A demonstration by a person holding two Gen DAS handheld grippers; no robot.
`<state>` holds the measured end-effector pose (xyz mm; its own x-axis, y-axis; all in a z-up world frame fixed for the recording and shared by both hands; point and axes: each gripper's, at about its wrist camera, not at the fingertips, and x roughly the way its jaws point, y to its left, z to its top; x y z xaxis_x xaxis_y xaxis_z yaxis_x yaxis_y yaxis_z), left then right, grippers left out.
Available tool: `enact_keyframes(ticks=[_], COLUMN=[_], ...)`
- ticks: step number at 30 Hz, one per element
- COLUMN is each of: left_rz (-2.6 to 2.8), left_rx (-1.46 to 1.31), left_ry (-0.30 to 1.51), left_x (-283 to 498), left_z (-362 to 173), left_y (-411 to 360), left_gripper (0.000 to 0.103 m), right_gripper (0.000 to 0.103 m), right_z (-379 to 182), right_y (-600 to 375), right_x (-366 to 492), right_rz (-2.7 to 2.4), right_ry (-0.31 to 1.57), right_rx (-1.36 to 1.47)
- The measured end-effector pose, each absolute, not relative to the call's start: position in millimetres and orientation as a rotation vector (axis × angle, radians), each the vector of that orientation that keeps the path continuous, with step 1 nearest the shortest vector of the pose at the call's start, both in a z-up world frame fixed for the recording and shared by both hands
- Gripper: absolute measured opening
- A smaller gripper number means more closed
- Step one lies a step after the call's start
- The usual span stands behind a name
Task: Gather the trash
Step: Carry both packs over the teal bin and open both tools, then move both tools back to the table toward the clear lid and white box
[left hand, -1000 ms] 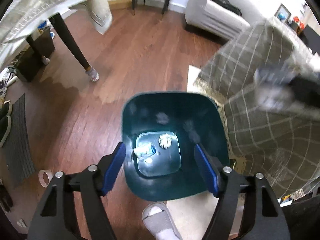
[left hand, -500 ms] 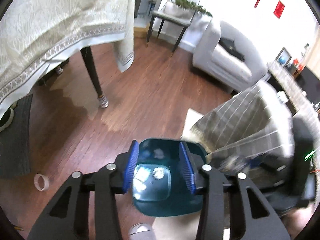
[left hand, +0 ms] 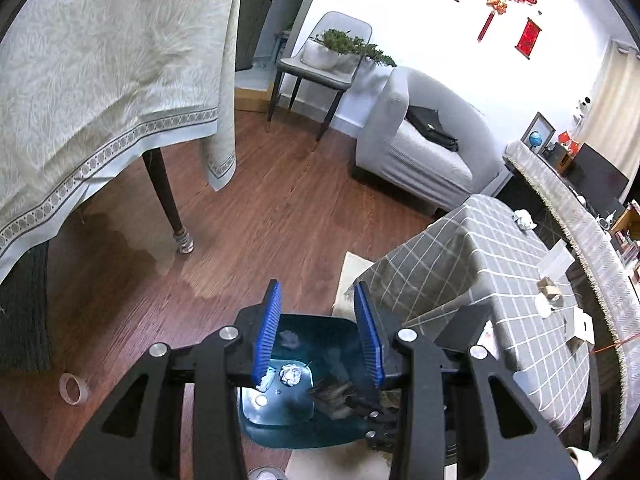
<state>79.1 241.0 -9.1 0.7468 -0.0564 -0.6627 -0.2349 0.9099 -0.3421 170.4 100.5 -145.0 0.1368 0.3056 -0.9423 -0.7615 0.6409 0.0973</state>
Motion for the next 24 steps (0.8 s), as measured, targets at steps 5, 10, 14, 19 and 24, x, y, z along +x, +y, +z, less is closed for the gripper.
enact_keyframes(ticks=[5,10,14,19,24], left_rz=[0.082,0.075,0.070,0.073,0.045], left_rx=[-0.448,-0.430,-0.416,-0.383,-0.354], left_ry=[0.700,0.681,0.657,0.630,0.619], left_x=[82,85,86,90,97], left_z=[1,9,20,32,39], left_y=[238,232,225,213,188], left_gripper=[0.039,0.039,0.039,0.040,0.043], right_gripper=[0.071,0.071,0.071,0.065,0.062], right_z=[-126,-94,-63,-31,-11], right_y=[96,85,80,61,33], right_x=[166,161,154,151,157], right_rz=[0.862,0.922,0.953,0.940,0.895], right_ry=[1.181,1.132,1.059,0.972,0.914], right_rx=[-0.405,-0.330,-0.293,-0.283,-0.272])
